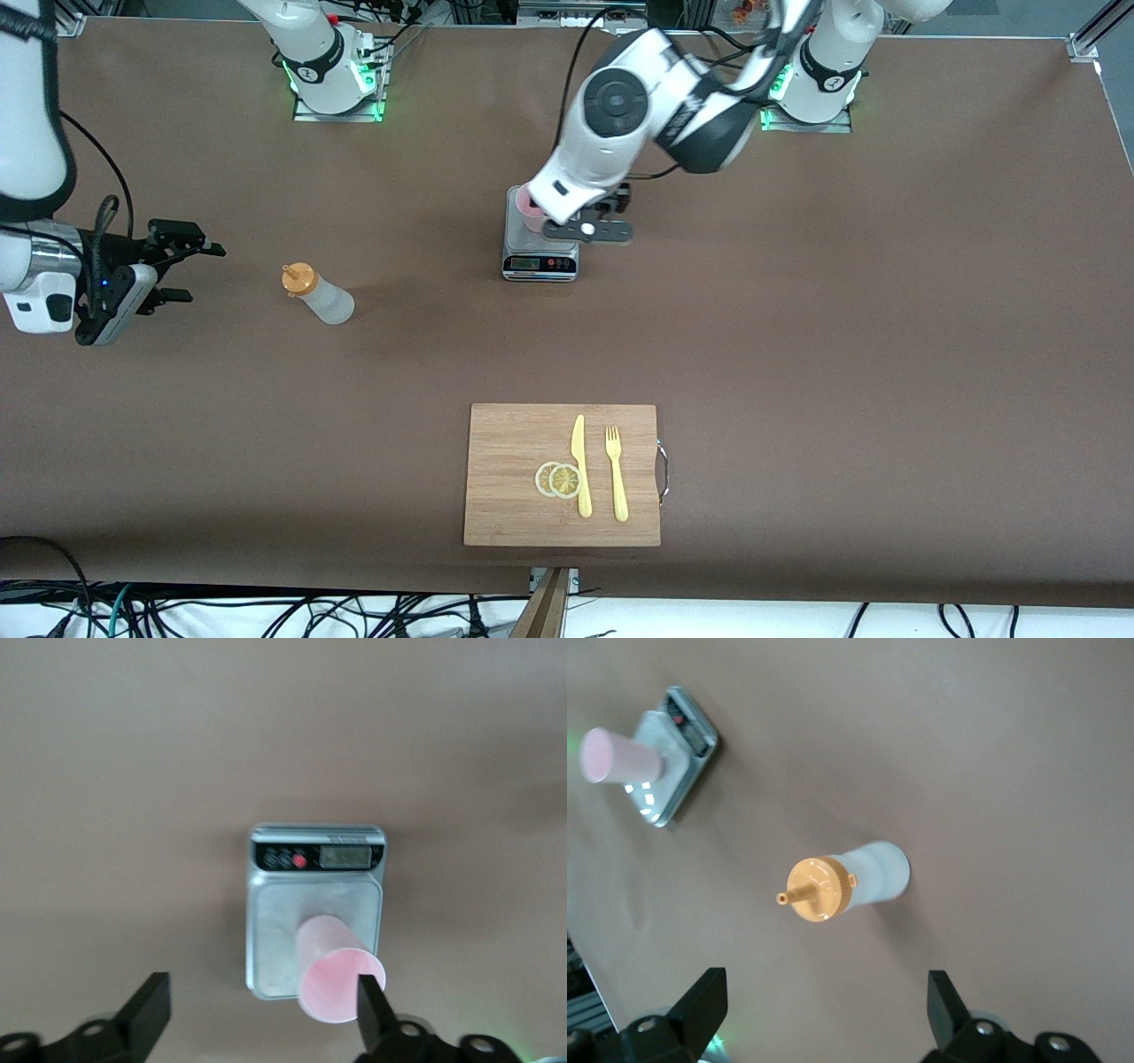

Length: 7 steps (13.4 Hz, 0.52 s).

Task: Add sauce to pink cup with both arms
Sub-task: 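Release the cup and withdraw the left gripper while the right gripper reaches the bottle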

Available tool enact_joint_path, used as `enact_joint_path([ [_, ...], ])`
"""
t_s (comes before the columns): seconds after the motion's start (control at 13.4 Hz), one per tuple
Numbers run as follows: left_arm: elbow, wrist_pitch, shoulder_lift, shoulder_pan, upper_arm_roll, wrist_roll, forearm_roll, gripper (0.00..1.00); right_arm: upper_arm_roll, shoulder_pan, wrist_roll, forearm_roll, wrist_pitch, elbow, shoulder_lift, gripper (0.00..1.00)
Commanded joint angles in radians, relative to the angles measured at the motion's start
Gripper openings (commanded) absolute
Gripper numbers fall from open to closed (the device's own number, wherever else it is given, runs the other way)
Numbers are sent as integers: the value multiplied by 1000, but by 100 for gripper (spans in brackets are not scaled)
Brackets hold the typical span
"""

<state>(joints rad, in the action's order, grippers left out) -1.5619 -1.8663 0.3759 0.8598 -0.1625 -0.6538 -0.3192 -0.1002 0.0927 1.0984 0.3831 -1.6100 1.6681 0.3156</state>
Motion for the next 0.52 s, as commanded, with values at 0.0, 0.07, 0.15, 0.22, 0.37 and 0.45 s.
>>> enact_joint_path([
  [0.0, 139, 232, -29, -88, -89, 165, -8, 100, 4, 74, 275, 117, 13, -1, 75, 100],
  [0.07, 157, 287, -44, -117, -127, 234, -8, 100, 4, 100, 366, 157, 19, 2, 101, 100],
  [0.15, 157, 308, -69, -149, -165, 288, -6, 100, 4, 122, 464, 207, 39, 2, 132, 100],
  [0.22, 155, 314, -89, -195, -192, 321, 5, 100, 4, 143, 556, 262, 60, 4, 170, 100],
  [0.37, 152, 338, -124, -293, -195, 403, 93, 100, 4, 177, 740, 374, 82, 9, 247, 100],
  [0.45, 154, 355, -135, -339, -193, 472, 121, 100, 4, 189, 818, 410, 87, 16, 273, 100],
])
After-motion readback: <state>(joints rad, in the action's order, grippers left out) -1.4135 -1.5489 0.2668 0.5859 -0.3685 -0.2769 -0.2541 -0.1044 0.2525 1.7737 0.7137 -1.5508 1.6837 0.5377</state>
